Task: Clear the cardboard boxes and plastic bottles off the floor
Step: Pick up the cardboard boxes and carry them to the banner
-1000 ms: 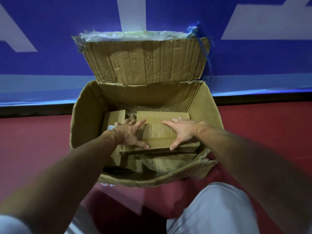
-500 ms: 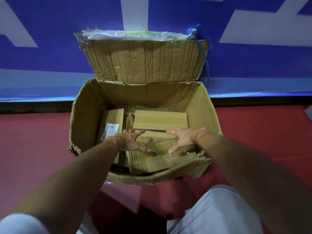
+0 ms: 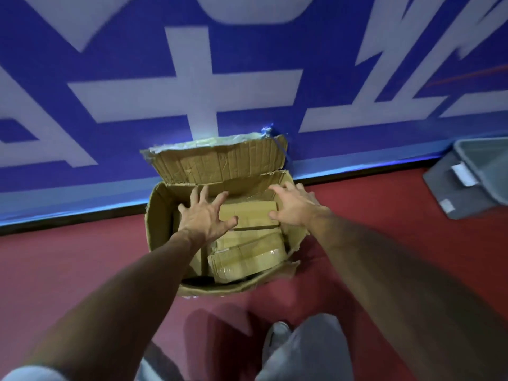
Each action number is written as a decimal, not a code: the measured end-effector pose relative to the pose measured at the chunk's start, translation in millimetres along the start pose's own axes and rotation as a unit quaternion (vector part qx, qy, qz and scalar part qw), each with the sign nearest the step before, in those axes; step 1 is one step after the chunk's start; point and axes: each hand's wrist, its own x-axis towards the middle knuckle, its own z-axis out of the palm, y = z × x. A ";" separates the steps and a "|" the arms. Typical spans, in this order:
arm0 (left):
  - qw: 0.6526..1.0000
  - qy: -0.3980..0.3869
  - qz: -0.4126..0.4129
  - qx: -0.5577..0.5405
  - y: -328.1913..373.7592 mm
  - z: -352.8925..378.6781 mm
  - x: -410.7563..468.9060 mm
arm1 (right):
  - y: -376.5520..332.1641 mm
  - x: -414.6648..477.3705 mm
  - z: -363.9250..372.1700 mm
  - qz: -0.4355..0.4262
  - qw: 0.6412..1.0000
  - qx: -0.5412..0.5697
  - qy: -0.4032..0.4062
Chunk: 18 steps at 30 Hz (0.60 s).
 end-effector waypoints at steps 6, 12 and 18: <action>0.999 0.002 0.038 0.007 62.5 -164.2 -64.9 | -17.2 -119.3 -147.5 0.078 0.994 0.045 0.055; 0.996 -0.002 0.087 -0.015 106.6 -265.6 -135.5 | -31.7 -232.6 -230.2 0.182 0.974 0.088 0.106; 0.979 0.041 0.201 0.003 148.8 -322.4 -189.2 | -39.1 -347.7 -250.3 0.289 0.936 0.117 0.166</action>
